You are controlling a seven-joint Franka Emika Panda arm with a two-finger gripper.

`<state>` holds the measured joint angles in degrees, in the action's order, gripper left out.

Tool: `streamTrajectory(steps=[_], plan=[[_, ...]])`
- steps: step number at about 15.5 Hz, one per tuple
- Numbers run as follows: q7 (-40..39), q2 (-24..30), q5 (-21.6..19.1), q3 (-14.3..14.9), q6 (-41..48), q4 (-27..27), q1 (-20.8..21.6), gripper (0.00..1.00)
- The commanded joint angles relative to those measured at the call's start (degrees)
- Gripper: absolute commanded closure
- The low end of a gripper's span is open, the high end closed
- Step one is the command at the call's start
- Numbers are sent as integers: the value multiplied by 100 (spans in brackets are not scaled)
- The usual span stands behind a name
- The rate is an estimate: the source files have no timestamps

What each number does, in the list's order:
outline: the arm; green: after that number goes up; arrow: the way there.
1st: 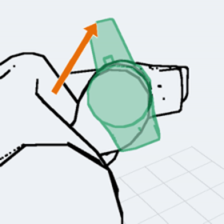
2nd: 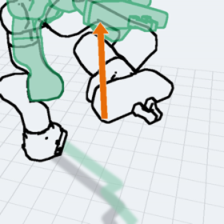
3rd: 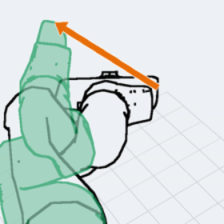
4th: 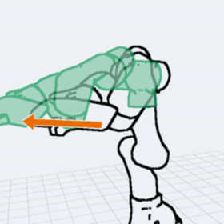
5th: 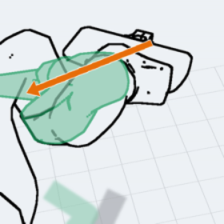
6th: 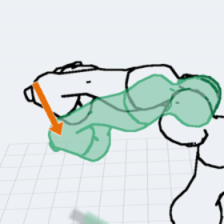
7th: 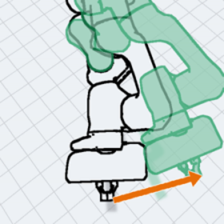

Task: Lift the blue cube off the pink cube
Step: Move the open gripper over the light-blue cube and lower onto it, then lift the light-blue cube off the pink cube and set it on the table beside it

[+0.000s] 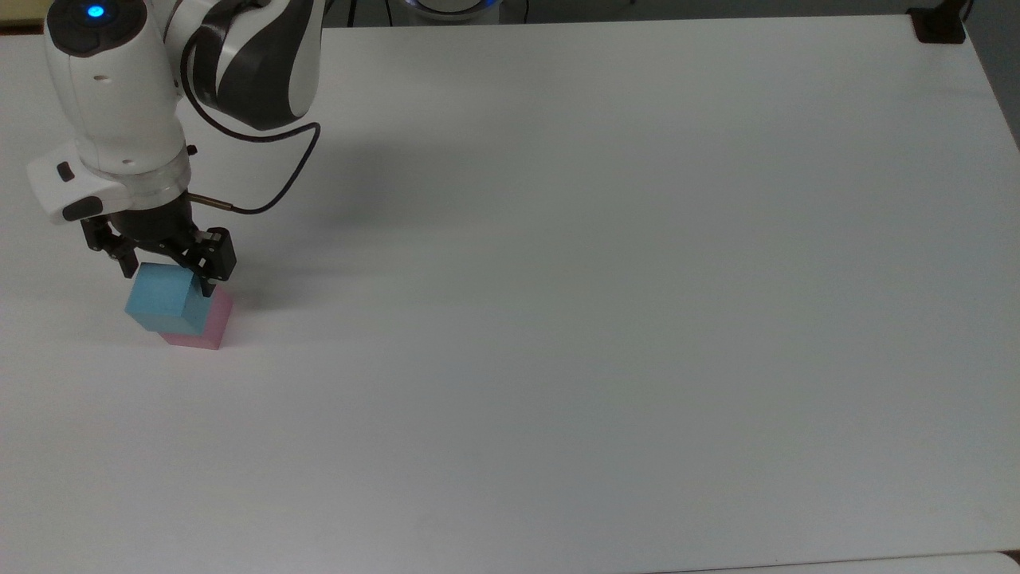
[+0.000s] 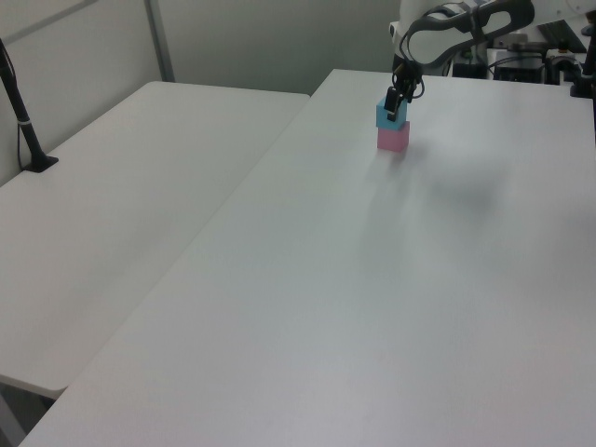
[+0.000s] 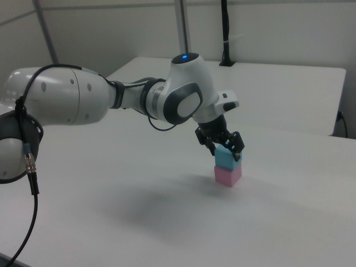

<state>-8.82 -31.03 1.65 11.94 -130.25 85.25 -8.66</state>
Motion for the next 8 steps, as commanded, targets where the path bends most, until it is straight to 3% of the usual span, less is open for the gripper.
streamTrajectory(steps=[1,3,8], plan=[[56,53,-33,19,-44,-43,49,80],[91,307,-24,-42,35,-9,206,83],[143,590,-16,-33,668,299,1356,80]])
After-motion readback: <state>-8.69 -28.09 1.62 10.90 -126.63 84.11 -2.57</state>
